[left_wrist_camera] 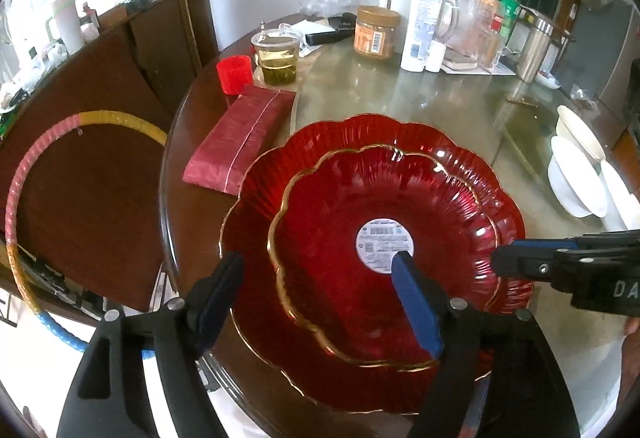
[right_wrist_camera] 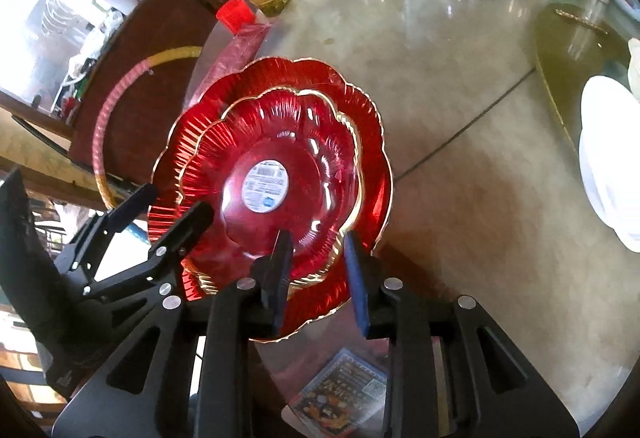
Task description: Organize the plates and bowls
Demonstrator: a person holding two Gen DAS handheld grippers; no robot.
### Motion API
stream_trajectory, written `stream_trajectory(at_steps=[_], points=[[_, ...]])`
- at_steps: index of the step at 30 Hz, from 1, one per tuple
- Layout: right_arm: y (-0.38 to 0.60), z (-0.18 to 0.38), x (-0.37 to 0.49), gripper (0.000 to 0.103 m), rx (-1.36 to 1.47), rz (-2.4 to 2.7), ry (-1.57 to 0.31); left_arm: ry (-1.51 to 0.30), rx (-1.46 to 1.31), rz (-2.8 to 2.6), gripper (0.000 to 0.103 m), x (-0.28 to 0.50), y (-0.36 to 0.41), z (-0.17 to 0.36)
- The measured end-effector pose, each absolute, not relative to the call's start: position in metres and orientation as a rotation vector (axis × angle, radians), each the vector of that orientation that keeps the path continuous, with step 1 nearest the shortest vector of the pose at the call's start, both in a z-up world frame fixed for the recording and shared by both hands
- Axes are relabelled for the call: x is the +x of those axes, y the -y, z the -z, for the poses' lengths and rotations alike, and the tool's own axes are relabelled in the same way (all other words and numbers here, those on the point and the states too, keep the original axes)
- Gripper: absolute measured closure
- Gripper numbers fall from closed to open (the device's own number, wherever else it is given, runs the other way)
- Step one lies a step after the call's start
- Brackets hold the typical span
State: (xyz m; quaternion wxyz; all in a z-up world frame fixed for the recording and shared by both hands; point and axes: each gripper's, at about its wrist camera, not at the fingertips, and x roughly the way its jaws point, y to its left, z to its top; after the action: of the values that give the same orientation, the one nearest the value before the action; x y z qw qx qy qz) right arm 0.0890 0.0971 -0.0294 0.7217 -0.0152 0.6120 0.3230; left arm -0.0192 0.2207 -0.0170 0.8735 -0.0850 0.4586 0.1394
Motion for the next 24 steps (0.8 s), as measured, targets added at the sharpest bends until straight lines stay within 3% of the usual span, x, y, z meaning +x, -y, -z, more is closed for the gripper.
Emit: stream_trajectory(at_steps=[6,8,10,19,21,22,24], points=[[-0.085,0.021,0.087,0.076,0.019,-0.719,-1.325,-0.943,-0.163,-0.324,0.024,-0.023,-0.222,0.013],[-0.082,0.019,0.087,0.061,0.033,-0.712,-1.315,-0.937,-0.165,-0.334,0.024,-0.024,-0.222,0.012],[-0.078,0.017,0.088,0.056,0.057,-0.717,-1.305,-0.933,-0.161,-0.341,0.024,-0.023,-0.222,0.01],[-0.044,0.008,0.092,0.055,0.263,-0.759,-1.25,-0.915,-0.126,-0.361,0.024,-0.024,-0.215,0.005],[-0.03,0.008,0.091,0.044,0.331,-0.783,-1.234,-0.897,-0.126,-0.356,0.024,-0.025,-0.212,0.001],[-0.017,0.007,0.091,0.033,0.39,-0.798,-1.208,-0.88,-0.13,-0.352,0.024,-0.026,-0.21,-0.002],[0.003,0.005,0.091,0.027,0.459,-0.794,-1.16,-0.836,-0.155,-0.338,0.024,-0.029,-0.207,-0.009]])
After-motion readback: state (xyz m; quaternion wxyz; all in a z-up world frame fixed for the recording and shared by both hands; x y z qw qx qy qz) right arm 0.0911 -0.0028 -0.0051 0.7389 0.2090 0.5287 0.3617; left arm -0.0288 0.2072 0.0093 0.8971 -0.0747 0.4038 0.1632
